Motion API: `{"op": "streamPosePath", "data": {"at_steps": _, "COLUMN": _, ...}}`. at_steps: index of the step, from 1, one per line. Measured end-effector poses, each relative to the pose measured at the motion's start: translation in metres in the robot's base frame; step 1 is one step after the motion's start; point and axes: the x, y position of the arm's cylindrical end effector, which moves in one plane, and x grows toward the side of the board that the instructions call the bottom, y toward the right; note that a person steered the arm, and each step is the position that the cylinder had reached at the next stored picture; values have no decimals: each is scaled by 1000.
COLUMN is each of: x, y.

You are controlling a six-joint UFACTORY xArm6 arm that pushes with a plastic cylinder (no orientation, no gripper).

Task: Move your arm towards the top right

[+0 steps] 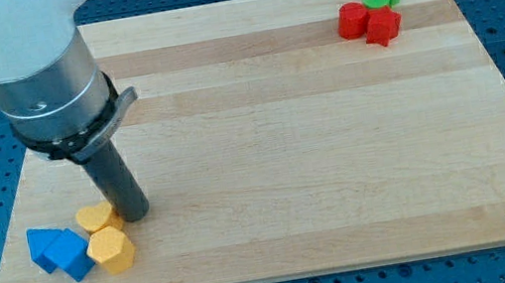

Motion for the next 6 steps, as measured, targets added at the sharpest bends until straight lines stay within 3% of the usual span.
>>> {"op": "streamPosePath", "data": {"at_steps": 2, "x": 0, "y": -13}}
{"op": "streamPosePath", "data": {"at_steps": 6, "x": -117, "y": 196}}
